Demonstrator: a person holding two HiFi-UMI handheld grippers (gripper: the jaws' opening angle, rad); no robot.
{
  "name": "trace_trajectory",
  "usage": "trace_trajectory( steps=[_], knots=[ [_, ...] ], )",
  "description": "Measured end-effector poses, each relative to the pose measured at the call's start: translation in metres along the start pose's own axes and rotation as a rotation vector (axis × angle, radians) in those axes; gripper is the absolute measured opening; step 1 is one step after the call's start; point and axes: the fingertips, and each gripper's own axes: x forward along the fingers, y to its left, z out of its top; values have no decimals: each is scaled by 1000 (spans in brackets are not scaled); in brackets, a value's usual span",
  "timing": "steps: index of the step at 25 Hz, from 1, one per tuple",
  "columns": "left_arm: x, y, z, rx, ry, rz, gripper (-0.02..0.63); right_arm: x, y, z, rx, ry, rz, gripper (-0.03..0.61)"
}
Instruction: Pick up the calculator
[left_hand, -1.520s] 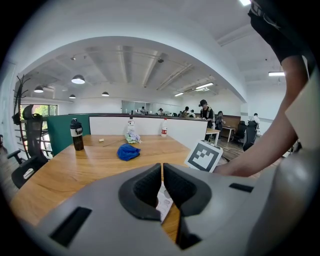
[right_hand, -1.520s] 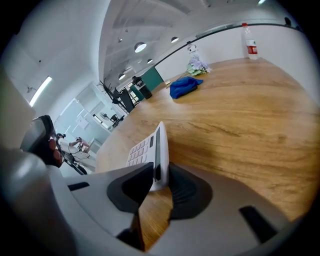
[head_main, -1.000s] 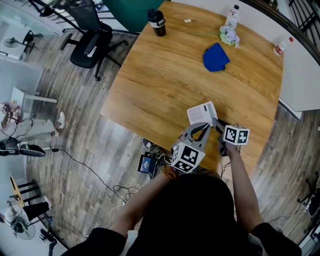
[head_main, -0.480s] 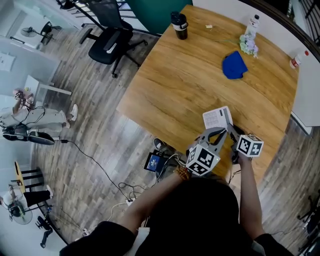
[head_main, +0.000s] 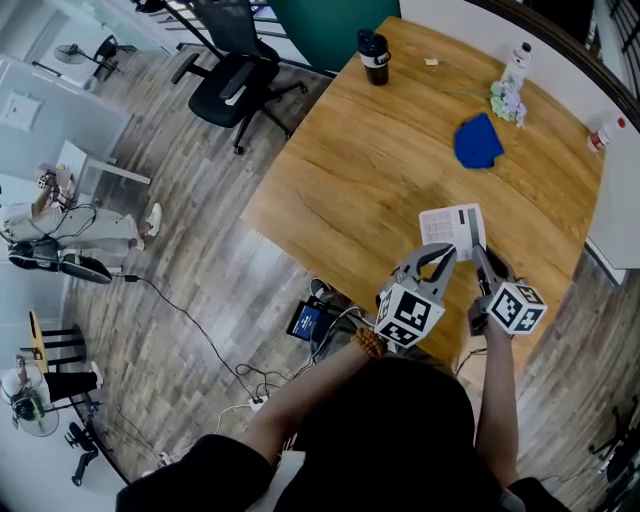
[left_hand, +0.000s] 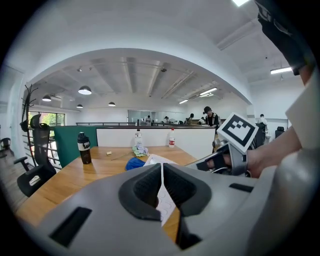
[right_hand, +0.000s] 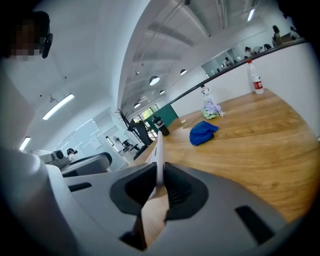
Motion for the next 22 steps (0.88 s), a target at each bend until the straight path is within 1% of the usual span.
trace_trajectory(
  steps=[2, 5, 7, 9, 11, 14, 18, 22],
  knots=[
    [0, 9, 7, -6, -13, 22, 29, -2, 9, 15, -10, -38, 20, 55],
    [1, 16, 16, -14, -29, 41, 29, -9, 20, 34, -74, -79, 30, 55],
    [3, 19, 22, -13, -40, 48, 29, -14, 30, 49, -124, -102, 14, 55],
    [3, 22, 25, -14, -44, 54, 29, -20, 40, 63, -148, -121, -3, 55],
    [3, 25, 27, -17, -44, 64, 29, -24, 49, 75, -169, -161, -9, 55],
    [2, 28, 29, -20, -46, 81, 29, -30, 59, 91, -236, -226, -23, 55],
    [1, 28, 36, -16, -62, 87, 28, -42, 73, 107, -313, -264, -66, 54],
    [-4, 32, 43, -14, -80, 102, 28, -51, 85, 113, -390, -309, -111, 54]
  ],
)
